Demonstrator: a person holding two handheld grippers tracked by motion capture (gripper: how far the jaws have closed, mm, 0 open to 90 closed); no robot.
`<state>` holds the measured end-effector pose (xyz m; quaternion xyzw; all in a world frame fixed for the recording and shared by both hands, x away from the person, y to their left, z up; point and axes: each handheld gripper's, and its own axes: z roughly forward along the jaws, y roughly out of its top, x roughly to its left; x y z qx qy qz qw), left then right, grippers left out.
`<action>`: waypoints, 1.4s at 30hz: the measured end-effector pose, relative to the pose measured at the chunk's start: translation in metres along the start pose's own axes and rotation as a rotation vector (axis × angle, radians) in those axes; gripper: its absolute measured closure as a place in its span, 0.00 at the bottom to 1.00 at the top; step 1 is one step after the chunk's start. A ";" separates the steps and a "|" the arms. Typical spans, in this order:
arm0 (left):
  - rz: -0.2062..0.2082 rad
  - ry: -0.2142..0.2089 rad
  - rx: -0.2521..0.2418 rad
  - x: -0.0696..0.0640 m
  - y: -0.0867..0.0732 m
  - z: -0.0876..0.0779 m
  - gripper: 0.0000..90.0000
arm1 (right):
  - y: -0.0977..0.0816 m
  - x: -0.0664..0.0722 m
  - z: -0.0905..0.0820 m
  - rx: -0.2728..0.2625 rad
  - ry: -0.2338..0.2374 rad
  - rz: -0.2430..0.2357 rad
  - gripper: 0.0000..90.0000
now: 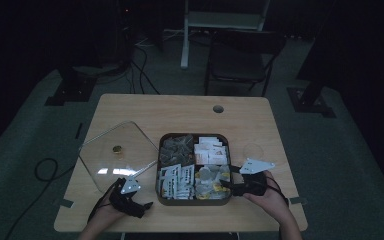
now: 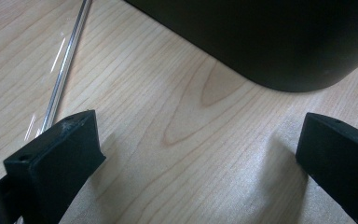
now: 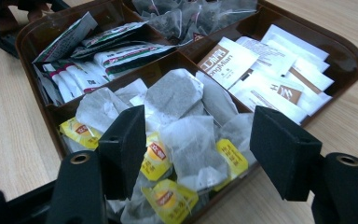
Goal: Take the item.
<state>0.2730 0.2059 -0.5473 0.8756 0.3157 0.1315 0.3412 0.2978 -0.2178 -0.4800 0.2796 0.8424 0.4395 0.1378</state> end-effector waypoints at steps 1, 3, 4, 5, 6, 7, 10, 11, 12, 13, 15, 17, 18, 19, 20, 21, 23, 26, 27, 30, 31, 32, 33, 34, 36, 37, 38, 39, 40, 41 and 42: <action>0.000 0.000 0.000 0.000 0.000 0.000 0.01 | 0.001 0.000 0.002 0.004 0.003 -0.003 0.40; 0.000 0.000 0.000 0.000 0.000 0.000 0.01 | 0.003 -0.001 0.006 0.020 0.012 -0.010 0.40; 0.000 0.000 0.000 0.000 0.000 0.000 0.01 | 0.003 -0.001 0.007 0.027 0.019 -0.016 0.40; 0.000 0.000 0.000 0.000 0.000 0.000 0.01 | 0.004 -0.001 0.009 0.036 0.025 -0.021 0.40; 0.000 0.000 0.000 0.000 0.000 0.000 0.01 | 0.004 0.000 0.011 0.045 0.032 -0.026 0.40; -0.001 0.000 0.000 0.000 0.000 0.000 0.01 | 0.004 0.000 0.013 0.056 0.037 -0.032 0.40; 0.000 0.000 0.000 0.000 0.000 0.000 0.01 | 0.004 -0.001 0.018 0.081 0.032 -0.054 0.41; 0.000 0.000 0.000 0.000 0.000 0.000 0.01 | 0.004 -0.002 0.019 0.090 0.040 -0.053 0.43; 0.000 0.000 0.000 0.000 0.000 0.000 0.01 | 0.004 -0.002 0.021 0.095 0.044 -0.056 0.44; 0.000 0.000 0.000 0.000 0.000 0.000 0.01 | 0.005 -0.002 0.022 0.102 0.044 -0.060 0.44; 0.000 0.000 0.000 0.000 0.000 0.000 0.01 | 0.005 -0.002 0.025 0.114 0.044 -0.067 0.45; 0.001 0.000 0.001 0.000 0.000 0.000 0.01 | 0.005 -0.003 0.028 0.125 0.045 -0.071 0.46; 0.000 0.000 0.000 0.000 0.000 0.000 0.01 | 0.005 -0.002 0.029 0.130 0.046 -0.071 0.46; 0.000 0.000 0.000 0.000 0.000 0.000 0.01 | 0.005 -0.002 0.031 0.134 0.050 -0.069 0.46; 0.001 0.000 0.001 0.000 0.000 0.000 0.01 | 0.005 -0.003 0.032 0.138 0.054 -0.071 0.46; 0.001 0.000 0.001 0.000 0.000 0.000 0.01 | 0.005 -0.002 0.033 0.146 0.054 -0.075 0.46; 0.001 0.000 0.001 0.000 0.000 0.000 0.01 | 0.005 -0.002 0.036 0.154 0.049 -0.075 0.48; 0.001 0.000 0.000 0.000 0.000 0.000 0.01 | 0.005 -0.001 0.038 0.170 0.052 -0.075 0.51; 0.001 0.000 0.000 0.000 0.000 0.000 0.01 | 0.005 -0.001 0.039 0.177 0.050 -0.081 0.51; 0.000 0.000 0.000 0.000 0.000 0.000 0.01 | 0.005 0.000 0.040 0.191 0.055 -0.093 0.55; 0.000 0.000 -0.001 0.000 0.000 0.000 0.01 | 0.005 0.001 0.041 0.195 0.054 -0.101 0.55; 0.000 0.000 -0.001 0.000 0.000 0.000 0.01 | 0.005 0.002 0.041 0.199 0.054 -0.105 0.56; 0.000 0.000 -0.001 0.000 0.000 0.000 0.01 | 0.005 0.002 0.041 0.203 0.055 -0.106 0.57; 0.000 0.000 -0.001 0.000 0.000 0.000 0.01 | 0.005 0.002 0.041 0.204 0.056 -0.107 0.59; 0.000 0.000 0.000 0.000 0.000 0.000 0.01 | 0.005 0.003 0.041 0.209 0.065 -0.094 0.62; 0.001 0.000 0.001 0.000 0.000 0.000 0.01 | 0.005 0.003 0.041 0.210 0.066 -0.088 0.66; 0.001 0.000 0.001 0.000 0.000 0.000 0.01 | 0.005 0.004 0.041 0.214 0.074 -0.075 0.69; 0.001 0.000 0.001 0.000 0.000 0.000 0.01 | 0.005 0.004 0.041 0.214 0.077 -0.060 0.70; 0.000 0.000 0.000 0.000 0.000 0.000 0.01 | 0.004 0.004 0.041 0.214 0.072 -0.042 0.70; 0.000 0.000 0.000 0.000 0.000 0.000 0.01 | 0.004 0.004 0.041 0.213 0.068 -0.019 0.71; 0.000 0.000 0.000 0.000 0.000 0.000 0.01 | 0.004 0.004 0.041 0.214 0.067 -0.010 0.72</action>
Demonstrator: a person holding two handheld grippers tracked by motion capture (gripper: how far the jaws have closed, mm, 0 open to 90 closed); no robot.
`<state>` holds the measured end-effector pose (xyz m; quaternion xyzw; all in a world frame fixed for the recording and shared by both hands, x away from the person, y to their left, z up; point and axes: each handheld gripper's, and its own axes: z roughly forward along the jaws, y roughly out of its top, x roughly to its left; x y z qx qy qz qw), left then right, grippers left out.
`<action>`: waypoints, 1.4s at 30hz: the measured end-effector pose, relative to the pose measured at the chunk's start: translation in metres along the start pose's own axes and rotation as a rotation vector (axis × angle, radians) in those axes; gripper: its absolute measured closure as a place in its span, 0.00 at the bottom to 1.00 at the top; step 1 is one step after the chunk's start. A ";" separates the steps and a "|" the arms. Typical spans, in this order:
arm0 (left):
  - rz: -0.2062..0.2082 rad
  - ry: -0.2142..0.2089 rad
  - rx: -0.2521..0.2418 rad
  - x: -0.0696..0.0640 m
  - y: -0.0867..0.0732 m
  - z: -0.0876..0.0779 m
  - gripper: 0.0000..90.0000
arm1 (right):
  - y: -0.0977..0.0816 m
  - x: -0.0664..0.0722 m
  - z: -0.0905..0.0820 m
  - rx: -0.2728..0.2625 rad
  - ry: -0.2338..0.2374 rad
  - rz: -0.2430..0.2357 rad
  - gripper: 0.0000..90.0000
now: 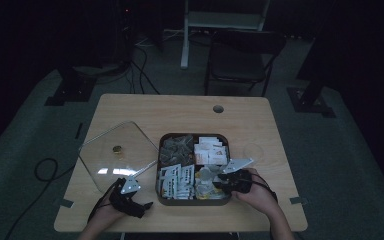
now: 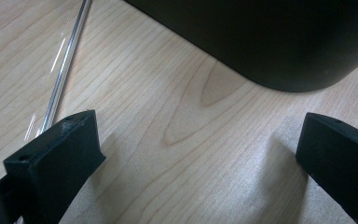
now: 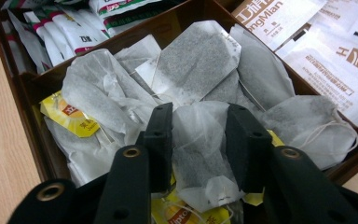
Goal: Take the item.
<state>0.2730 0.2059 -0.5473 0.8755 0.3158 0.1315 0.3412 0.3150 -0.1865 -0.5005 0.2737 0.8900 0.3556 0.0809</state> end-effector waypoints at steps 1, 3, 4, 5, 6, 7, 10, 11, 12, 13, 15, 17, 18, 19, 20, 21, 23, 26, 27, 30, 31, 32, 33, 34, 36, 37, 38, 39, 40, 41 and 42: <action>0.000 0.000 0.000 0.000 0.000 0.000 0.01 | 0.000 0.000 0.000 0.000 0.003 0.004 0.74; 0.000 0.000 0.000 0.000 0.000 0.000 0.01 | 0.000 0.001 -0.001 -0.003 0.004 0.000 0.81; 0.000 0.000 0.000 0.000 0.000 0.000 0.01 | 0.001 0.002 -0.001 0.001 -0.001 -0.012 0.83; 0.000 0.000 0.000 0.000 0.000 0.000 0.01 | 0.001 0.003 -0.002 -0.001 -0.007 -0.019 0.84; 0.000 0.000 0.000 0.000 0.000 0.000 0.01 | 0.002 0.004 -0.002 -0.005 -0.008 -0.024 0.85; 0.000 0.000 0.000 0.000 0.000 0.000 0.01 | 0.002 0.004 -0.003 -0.013 -0.007 -0.019 0.86; 0.000 0.000 0.000 0.000 0.000 0.000 0.01 | 0.003 0.004 -0.007 -0.057 -0.014 -0.013 0.87; 0.000 0.000 0.000 0.000 0.000 0.000 0.01 | 0.004 0.004 -0.008 -0.071 -0.020 -0.008 0.87; 0.000 0.000 0.000 0.000 0.000 0.000 0.01 | 0.004 0.004 -0.009 -0.078 -0.016 -0.003 0.87; 0.000 0.000 0.000 0.000 0.000 0.000 0.01 | 0.004 0.004 -0.011 -0.091 -0.023 0.000 0.87; -0.001 0.000 -0.001 0.000 0.000 0.000 0.01 | 0.005 0.004 -0.014 -0.108 -0.019 0.004 0.88; -0.001 0.000 -0.001 0.000 0.000 0.000 0.01 | 0.007 0.004 -0.018 -0.125 -0.014 0.008 0.88; -0.001 0.000 -0.001 0.000 0.000 0.000 0.01 | 0.007 0.004 -0.019 -0.132 -0.016 0.005 0.88; -0.001 0.000 -0.001 0.000 0.000 0.000 0.01 | 0.008 0.005 -0.020 -0.142 -0.020 0.007 0.88; -0.001 0.000 -0.001 0.000 0.000 0.000 0.01 | 0.008 0.005 -0.020 -0.142 -0.020 0.007 0.88; -0.001 0.000 -0.001 0.000 0.000 0.000 0.01 | 0.009 0.005 -0.021 -0.142 -0.021 0.005 0.88; -0.001 0.000 -0.001 0.000 0.000 0.000 0.01 | 0.011 0.006 -0.025 -0.172 -0.039 0.007 0.89; -0.001 0.000 -0.001 0.000 0.000 0.000 0.01 | 0.012 0.005 -0.029 -0.208 -0.028 0.027 0.89; 0.000 0.000 0.000 0.000 0.000 0.000 0.01 | 0.012 0.005 -0.030 -0.214 -0.032 0.027 0.89; 0.000 0.000 0.000 0.000 0.000 0.000 0.01 | 0.014 0.005 -0.033 -0.236 -0.042 0.030 0.89; -0.001 0.000 -0.001 0.000 0.000 0.000 0.01 | 0.015 0.005 -0.033 -0.241 -0.043 0.031 0.89; -0.002 0.000 -0.001 0.000 0.000 0.000 0.01 | 0.015 0.005 -0.034 -0.246 -0.041 0.033 0.89; -0.002 0.000 -0.001 0.000 0.000 0.000 0.01 | 0.016 0.005 -0.035 -0.253 -0.039 0.037 0.89; -0.002 0.000 -0.001 0.000 0.000 0.000 0.01 | 0.017 0.005 -0.036 -0.260 -0.042 0.039 0.89; -0.002 0.000 -0.002 0.000 0.000 0.000 0.01 | 0.018 0.006 -0.038 -0.270 -0.044 0.040 0.89; -0.003 0.000 -0.002 0.000 0.000 0.000 0.01 | 0.019 0.006 -0.039 -0.276 -0.039 0.045 0.90; -0.002 0.001 -0.002 0.000 0.000 0.000 0.01 | 0.020 0.006 -0.040 -0.279 -0.044 0.046 0.90; -0.001 0.001 -0.002 0.000 0.000 0.000 0.01 | 0.021 0.006 -0.041 -0.282 -0.049 0.045 0.90; -0.002 0.001 -0.002 0.000 0.000 0.000 0.01 | 0.022 0.006 -0.043 -0.289 -0.047 0.047 0.90; -0.002 0.001 -0.002 0.000 0.000 0.000 0.01 | 0.023 0.006 -0.044 -0.301 -0.053 0.039 0.90; -0.002 0.000 -0.002 0.000 0.000 0.000 0.01 | 0.024 0.006 -0.045 -0.308 -0.055 0.035 0.90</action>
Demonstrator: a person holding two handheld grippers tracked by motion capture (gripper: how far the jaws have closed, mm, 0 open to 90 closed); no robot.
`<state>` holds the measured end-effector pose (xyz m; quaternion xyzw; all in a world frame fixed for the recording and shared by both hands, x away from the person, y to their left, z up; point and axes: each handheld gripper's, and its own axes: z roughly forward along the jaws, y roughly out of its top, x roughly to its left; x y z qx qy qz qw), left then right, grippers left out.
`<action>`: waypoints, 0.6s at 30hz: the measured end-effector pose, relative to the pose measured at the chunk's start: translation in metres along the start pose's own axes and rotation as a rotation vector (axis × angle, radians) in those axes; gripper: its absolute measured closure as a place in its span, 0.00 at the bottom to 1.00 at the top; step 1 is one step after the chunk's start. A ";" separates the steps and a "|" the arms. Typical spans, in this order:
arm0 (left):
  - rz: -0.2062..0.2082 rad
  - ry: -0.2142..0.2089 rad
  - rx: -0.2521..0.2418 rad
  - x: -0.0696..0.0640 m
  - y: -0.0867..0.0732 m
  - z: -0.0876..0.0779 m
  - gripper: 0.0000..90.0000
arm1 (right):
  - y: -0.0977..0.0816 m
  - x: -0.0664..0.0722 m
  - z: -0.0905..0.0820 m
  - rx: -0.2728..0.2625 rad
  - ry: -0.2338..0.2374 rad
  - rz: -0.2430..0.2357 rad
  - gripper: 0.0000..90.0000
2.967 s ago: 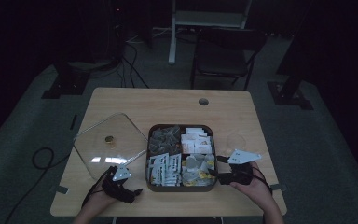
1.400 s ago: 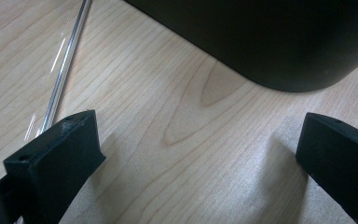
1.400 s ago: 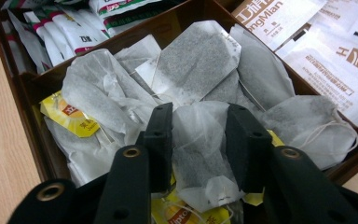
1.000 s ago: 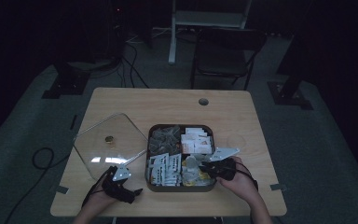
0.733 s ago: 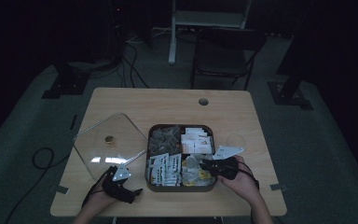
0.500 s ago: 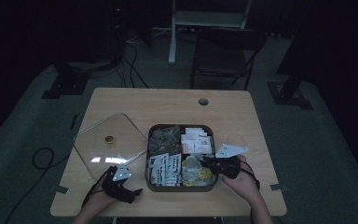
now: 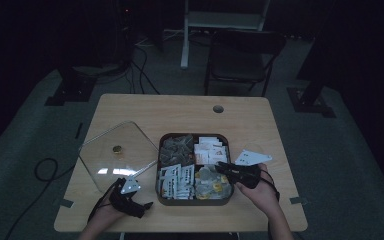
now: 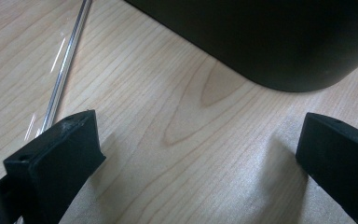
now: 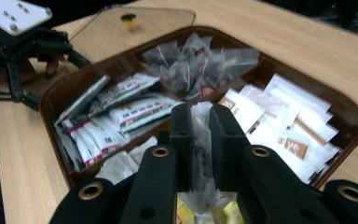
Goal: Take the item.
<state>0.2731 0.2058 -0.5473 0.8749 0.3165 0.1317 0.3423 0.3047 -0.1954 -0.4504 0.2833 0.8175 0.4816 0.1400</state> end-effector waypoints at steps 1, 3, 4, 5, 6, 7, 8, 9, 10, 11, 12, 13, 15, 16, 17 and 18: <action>0.000 0.000 0.000 0.000 0.000 0.000 0.01 | 0.001 0.000 -0.001 -0.004 -0.001 0.001 0.90; 0.001 0.000 0.001 0.000 0.000 0.000 0.01 | 0.004 0.000 -0.003 -0.015 -0.002 0.004 0.90; 0.002 0.000 0.001 0.000 0.000 0.000 0.01 | 0.006 0.000 -0.004 -0.015 -0.002 0.005 0.90; 0.002 0.000 0.001 0.000 0.000 0.000 0.01 | 0.007 0.000 -0.005 -0.019 -0.008 0.005 0.90; 0.002 0.000 0.001 0.000 0.000 0.000 0.01 | 0.007 0.000 -0.005 -0.019 -0.008 0.005 0.90; 0.001 -0.001 0.001 0.000 0.000 0.000 0.01 | 0.009 0.000 -0.007 -0.022 -0.011 0.005 0.90; 0.000 -0.001 0.001 0.000 0.000 0.000 0.01 | 0.011 -0.001 -0.009 -0.032 -0.017 0.002 0.90; -0.003 -0.001 -0.001 0.000 0.000 0.000 0.01 | 0.012 -0.001 -0.010 -0.040 -0.019 0.006 0.90; -0.006 -0.001 -0.002 0.000 0.000 0.000 0.01 | 0.013 -0.002 -0.012 -0.040 -0.017 0.007 0.90; -0.003 -0.001 0.000 0.000 0.000 0.000 0.01 | 0.015 -0.002 -0.013 -0.050 -0.030 0.005 0.90; 0.000 -0.001 0.000 0.000 0.000 0.000 0.01 | 0.016 -0.003 -0.015 -0.060 -0.033 0.009 0.90; 0.000 0.000 -0.001 0.000 0.000 0.000 0.01 | 0.018 -0.005 -0.017 -0.061 -0.032 0.014 0.90; -0.001 -0.002 0.001 0.000 0.000 0.000 0.01 | 0.019 -0.007 -0.020 -0.076 -0.039 0.019 0.90; -0.001 -0.002 0.001 0.000 0.000 0.000 0.01 | 0.020 -0.008 -0.021 -0.075 -0.043 0.018 0.90; -0.001 -0.002 0.001 0.000 0.000 0.000 0.01 | 0.021 -0.010 -0.022 -0.082 -0.058 0.018 0.90; -0.001 -0.002 0.001 0.000 0.000 0.000 0.01 | 0.021 -0.010 -0.022 -0.082 -0.058 0.018 0.90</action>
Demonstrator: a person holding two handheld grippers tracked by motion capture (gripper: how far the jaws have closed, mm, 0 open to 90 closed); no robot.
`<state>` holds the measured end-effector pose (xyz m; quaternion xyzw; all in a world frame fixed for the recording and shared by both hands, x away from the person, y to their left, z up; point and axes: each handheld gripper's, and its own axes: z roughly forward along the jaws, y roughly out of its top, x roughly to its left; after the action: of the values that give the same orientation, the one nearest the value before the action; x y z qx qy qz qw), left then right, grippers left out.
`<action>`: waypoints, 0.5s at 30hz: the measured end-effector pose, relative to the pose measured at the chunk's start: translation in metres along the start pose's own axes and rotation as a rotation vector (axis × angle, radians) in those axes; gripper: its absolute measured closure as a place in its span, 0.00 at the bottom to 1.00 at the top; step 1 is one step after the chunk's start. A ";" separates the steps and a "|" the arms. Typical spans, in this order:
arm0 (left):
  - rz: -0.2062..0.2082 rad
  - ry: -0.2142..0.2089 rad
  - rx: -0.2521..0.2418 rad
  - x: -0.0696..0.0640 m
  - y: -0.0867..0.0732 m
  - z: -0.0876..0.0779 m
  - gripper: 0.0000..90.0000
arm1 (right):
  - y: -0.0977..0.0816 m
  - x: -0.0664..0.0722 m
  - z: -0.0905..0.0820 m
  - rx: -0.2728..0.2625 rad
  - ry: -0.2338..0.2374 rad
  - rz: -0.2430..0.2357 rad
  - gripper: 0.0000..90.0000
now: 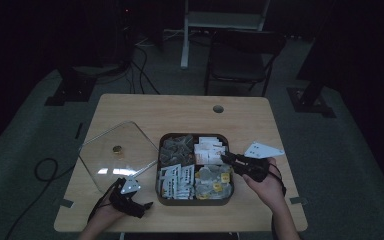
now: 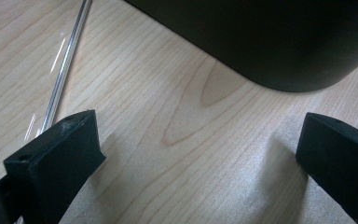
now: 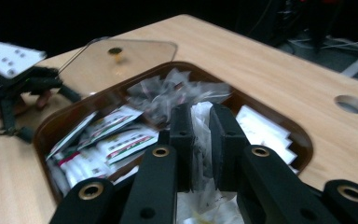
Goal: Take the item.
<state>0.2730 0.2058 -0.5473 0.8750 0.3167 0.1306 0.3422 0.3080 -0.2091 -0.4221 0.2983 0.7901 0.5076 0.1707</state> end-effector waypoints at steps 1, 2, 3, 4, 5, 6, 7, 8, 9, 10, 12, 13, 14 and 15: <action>0.000 0.001 -0.001 0.000 0.000 0.000 0.01 | 0.001 -0.002 -0.001 -0.003 0.003 0.008 0.90; 0.000 0.001 -0.001 0.000 0.000 0.000 0.01 | 0.003 -0.007 -0.004 -0.012 -0.009 0.017 0.90; 0.000 0.000 -0.001 0.000 0.000 0.000 0.01 | 0.004 -0.009 -0.006 -0.014 -0.012 0.017 0.90; 0.000 0.001 -0.001 0.000 0.000 0.000 0.01 | 0.005 -0.012 -0.008 -0.025 -0.021 0.022 0.90; 0.000 0.001 -0.001 0.000 0.000 0.000 0.01 | 0.007 -0.014 -0.010 -0.027 -0.022 0.028 0.90; 0.000 0.000 -0.001 0.000 0.000 0.000 0.01 | 0.008 -0.017 -0.012 -0.030 -0.031 0.027 0.90; 0.000 0.001 -0.001 0.000 0.000 0.000 0.01 | 0.009 -0.018 -0.013 -0.038 -0.038 0.029 0.90; 0.000 0.001 -0.001 0.000 0.000 0.000 0.01 | 0.012 -0.021 -0.016 -0.041 -0.040 0.028 0.90; 0.000 0.001 0.000 0.000 0.000 0.000 0.01 | 0.013 -0.023 -0.018 -0.043 -0.051 0.025 0.90; 0.000 0.001 0.000 0.000 0.000 0.000 0.01 | 0.015 -0.025 -0.020 -0.048 -0.062 0.025 0.90; 0.000 0.001 0.000 0.000 0.000 0.000 0.01 | 0.018 -0.030 -0.025 -0.055 -0.072 0.029 0.90; 0.000 0.001 0.000 0.000 0.000 0.000 0.01 | 0.020 -0.033 -0.027 -0.061 -0.080 0.029 0.90; 0.001 0.001 0.001 0.000 0.000 0.000 0.01 | 0.021 -0.036 -0.029 -0.060 -0.084 0.032 0.90; 0.001 0.002 0.000 0.000 0.000 0.000 0.01 | 0.022 -0.038 -0.031 -0.069 -0.093 0.034 0.90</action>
<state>0.2731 0.2059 -0.5472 0.8751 0.3165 0.1315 0.3417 0.3257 -0.2489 -0.3899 0.3288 0.7583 0.5229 0.2085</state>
